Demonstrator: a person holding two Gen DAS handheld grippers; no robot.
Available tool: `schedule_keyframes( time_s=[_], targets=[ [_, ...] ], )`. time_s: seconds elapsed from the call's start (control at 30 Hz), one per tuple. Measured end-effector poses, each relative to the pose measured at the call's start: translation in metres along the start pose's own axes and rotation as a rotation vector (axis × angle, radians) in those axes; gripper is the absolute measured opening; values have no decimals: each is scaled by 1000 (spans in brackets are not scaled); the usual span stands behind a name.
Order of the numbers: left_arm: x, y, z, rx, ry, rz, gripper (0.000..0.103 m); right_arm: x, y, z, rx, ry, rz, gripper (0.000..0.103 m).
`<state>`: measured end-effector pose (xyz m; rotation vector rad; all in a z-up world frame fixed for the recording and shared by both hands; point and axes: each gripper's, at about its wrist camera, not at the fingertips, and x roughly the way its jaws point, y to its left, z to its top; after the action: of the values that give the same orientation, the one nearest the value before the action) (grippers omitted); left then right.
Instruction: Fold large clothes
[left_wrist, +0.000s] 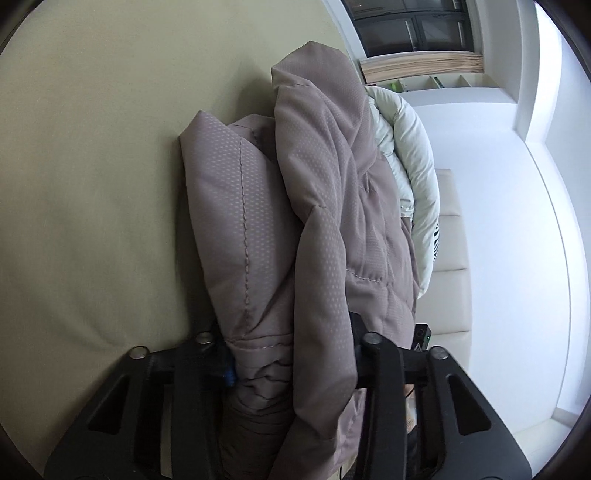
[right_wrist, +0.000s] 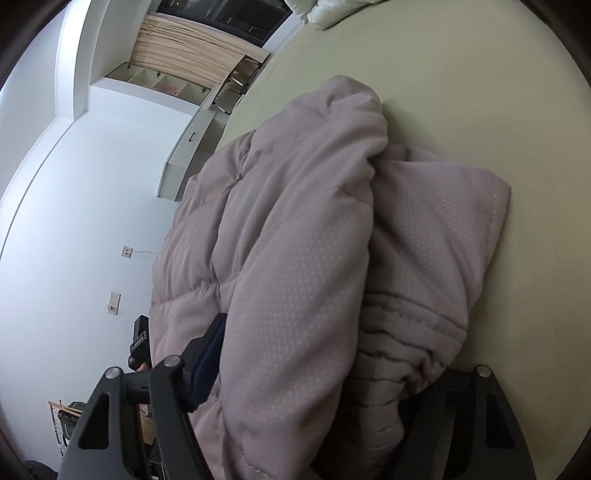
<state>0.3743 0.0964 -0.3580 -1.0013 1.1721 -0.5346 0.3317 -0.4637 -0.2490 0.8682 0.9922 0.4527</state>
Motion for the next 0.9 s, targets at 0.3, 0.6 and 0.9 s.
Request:
schedule_keyframes(
  time_s=[0.3,0.6,0.9],
  targets=[
    [-61,-22,-68,55,-34,-28,23,-53,55,-54,-98,-43,-19,45],
    [-145,-15,-190,76,-33,-19,23,-107,90,-185,-112,6,33,45],
    [-133,33,-245,0,-52,23,41,-104,20,-256,62,-47,7,62]
  ],
)
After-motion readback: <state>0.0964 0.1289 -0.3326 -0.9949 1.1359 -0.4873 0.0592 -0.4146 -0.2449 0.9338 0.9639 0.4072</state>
